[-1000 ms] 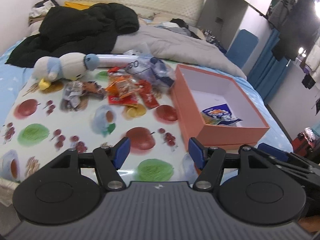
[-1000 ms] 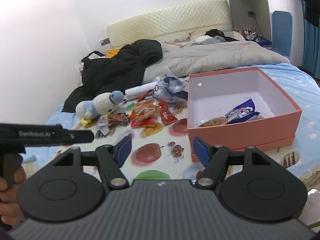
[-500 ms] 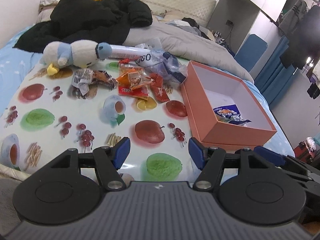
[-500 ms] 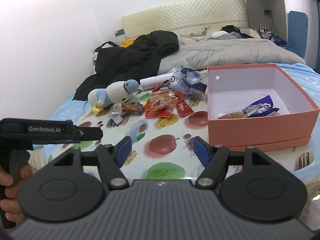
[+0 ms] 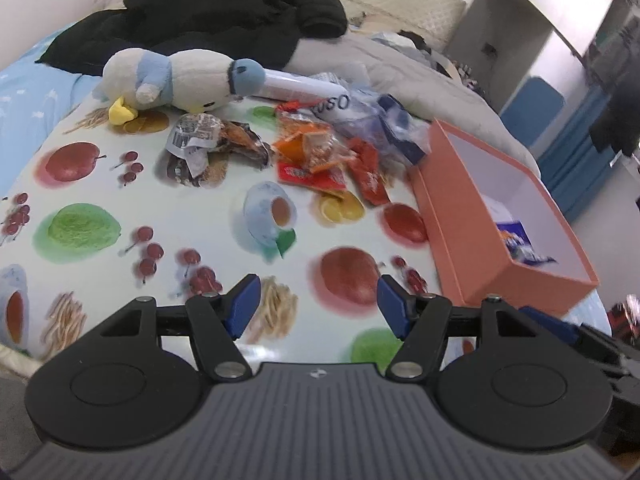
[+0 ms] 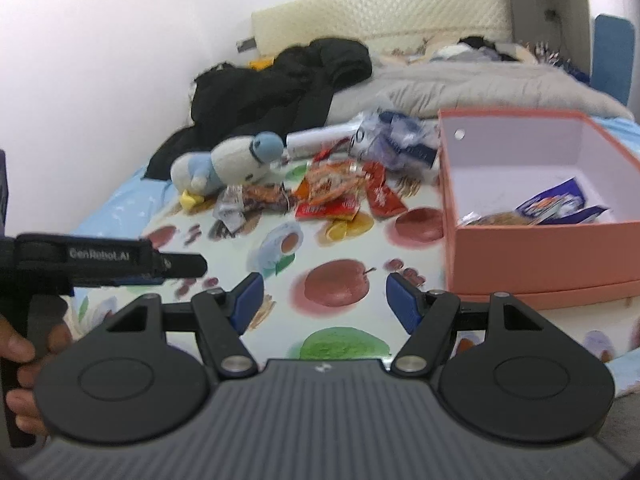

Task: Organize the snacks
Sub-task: 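Reach both tools toward the snacks beside the plush penguin, then grasp the red packet with the right tool while the left tool grips the white-labelled packet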

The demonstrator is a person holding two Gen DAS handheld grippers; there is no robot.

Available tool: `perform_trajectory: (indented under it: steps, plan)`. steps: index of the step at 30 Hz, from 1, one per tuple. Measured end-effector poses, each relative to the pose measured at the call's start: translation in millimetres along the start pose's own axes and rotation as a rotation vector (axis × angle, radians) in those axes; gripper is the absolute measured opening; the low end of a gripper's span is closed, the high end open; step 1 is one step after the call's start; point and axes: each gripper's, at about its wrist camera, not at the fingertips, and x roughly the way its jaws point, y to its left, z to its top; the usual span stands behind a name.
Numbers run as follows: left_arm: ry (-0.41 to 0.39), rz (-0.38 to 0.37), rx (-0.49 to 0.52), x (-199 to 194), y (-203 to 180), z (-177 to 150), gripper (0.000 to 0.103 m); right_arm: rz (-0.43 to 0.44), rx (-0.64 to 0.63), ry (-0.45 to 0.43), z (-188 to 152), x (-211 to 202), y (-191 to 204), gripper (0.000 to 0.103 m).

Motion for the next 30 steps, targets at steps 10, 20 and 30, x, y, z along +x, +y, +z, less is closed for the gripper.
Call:
perform_trajectory:
  steps: [10,20,30]
  plan:
    - [-0.005,0.091,-0.05,82,56,28,0.069,-0.024,-0.064,0.036,10,90,-9,0.07]
    - [-0.122,0.139,-0.064,137,95,76,0.069,-0.103,-0.098,0.016,37,179,-20,0.07]
    - [-0.143,0.206,0.012,188,107,105,0.069,-0.188,-0.156,0.013,58,255,-35,0.07]
